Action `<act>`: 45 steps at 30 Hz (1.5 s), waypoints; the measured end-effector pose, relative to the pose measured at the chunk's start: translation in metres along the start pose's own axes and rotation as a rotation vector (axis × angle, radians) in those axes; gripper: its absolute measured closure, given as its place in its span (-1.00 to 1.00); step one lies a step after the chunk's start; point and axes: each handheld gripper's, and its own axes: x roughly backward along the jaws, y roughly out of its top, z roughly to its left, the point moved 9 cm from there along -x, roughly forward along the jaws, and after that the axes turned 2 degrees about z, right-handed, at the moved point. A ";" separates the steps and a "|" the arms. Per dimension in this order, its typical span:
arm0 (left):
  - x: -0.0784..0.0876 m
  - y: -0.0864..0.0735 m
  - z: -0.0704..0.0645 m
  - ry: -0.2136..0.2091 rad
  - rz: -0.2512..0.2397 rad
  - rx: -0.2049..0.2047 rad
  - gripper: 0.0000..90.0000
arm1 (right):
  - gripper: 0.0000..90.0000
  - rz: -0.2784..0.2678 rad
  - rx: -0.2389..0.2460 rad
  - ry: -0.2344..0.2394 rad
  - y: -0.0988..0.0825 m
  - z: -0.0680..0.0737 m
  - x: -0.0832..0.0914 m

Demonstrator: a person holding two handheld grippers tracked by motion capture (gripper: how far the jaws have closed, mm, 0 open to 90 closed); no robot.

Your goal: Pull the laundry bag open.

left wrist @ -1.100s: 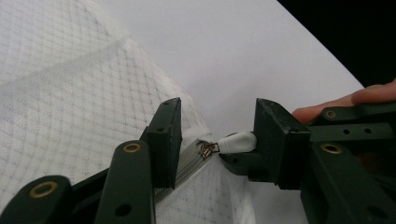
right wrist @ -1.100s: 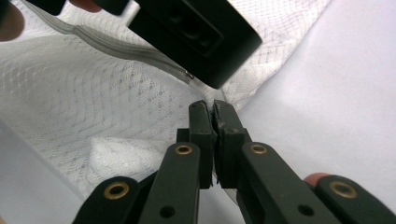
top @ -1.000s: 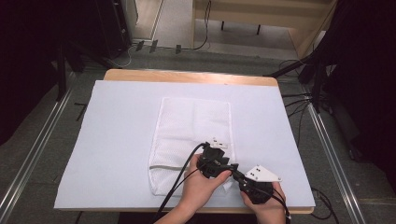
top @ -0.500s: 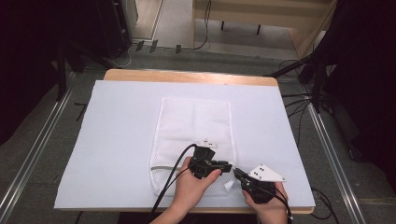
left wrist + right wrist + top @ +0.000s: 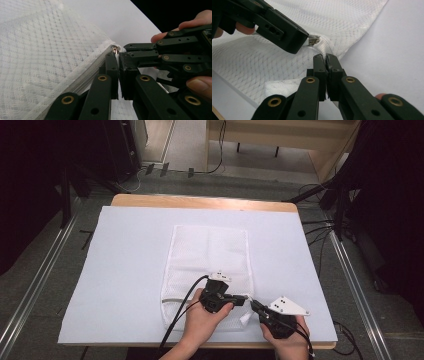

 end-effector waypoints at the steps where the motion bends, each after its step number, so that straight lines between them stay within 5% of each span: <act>1: 0.000 0.000 0.000 -0.001 -0.003 0.001 0.95 | 0.98 0.000 0.000 0.000 0.000 0.000 0.000; 29: 0.004 -0.018 0.023 0.027 0.007 0.035 0.96 | 1.00 -0.001 0.022 -0.004 0.005 0.003 0.003; 45: 0.031 -0.039 0.053 0.099 0.007 0.064 0.96 | 1.00 -0.008 0.018 -0.012 0.006 -0.001 0.005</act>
